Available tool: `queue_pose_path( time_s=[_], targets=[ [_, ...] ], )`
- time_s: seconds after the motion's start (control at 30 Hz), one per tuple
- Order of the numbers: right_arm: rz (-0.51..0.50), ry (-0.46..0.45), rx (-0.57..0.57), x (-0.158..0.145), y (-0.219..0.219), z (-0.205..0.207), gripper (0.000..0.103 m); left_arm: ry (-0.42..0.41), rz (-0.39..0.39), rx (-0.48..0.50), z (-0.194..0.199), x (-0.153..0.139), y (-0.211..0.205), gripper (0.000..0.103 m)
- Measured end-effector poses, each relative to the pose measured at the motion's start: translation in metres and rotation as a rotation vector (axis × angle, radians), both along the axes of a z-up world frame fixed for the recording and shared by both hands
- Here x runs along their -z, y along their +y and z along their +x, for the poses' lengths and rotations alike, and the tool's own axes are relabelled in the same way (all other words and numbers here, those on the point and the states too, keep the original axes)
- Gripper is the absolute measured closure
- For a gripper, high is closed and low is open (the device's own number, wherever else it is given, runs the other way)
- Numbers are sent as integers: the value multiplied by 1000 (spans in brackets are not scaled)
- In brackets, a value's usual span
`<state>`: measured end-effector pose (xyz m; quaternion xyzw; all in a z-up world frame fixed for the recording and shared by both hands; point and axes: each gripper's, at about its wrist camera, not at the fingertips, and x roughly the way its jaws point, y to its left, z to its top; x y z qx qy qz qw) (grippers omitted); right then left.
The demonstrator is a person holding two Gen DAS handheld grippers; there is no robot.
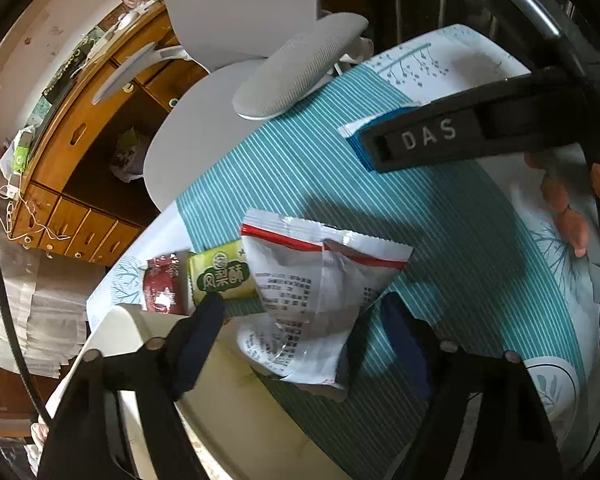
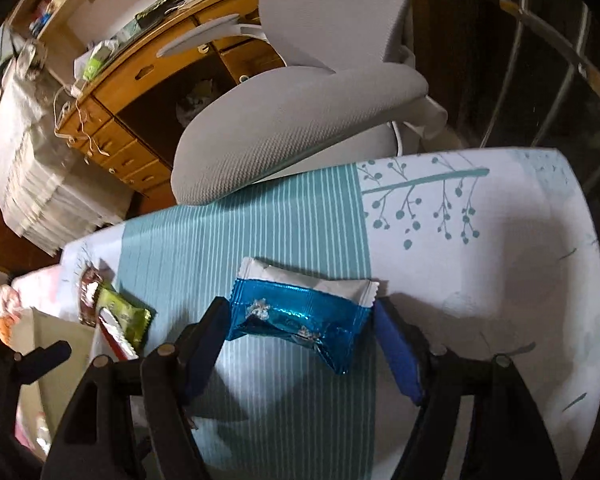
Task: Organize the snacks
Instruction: 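Grasp white red-striped packet with left tool while right tool grasps blue candy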
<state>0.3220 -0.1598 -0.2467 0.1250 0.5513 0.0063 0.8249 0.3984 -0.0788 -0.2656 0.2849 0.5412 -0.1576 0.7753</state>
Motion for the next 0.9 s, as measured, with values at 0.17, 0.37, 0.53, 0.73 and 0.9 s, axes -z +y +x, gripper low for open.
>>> queue_pose_path(
  time_s=[0.17,0.37,0.53,0.73,0.9],
  targets=[
    [-66,-12,-17,0,6,-3,42,13,21,-4,2,9,-3,40],
    [-101,-12,-69,-1,6,-6,56,-7,46,-13,3,13,-1,57],
    [-90,9,-73,-2,4,-11,59,1,30,-30,5,11,1,60],
    [-30,66,-54,-3,-3,-21,60,1,14,-41,0,5,-1,60],
    [17,102,-21,-8,-11,-37,60,-13,-23,-68,-8,-10,-2,60]
  ],
)
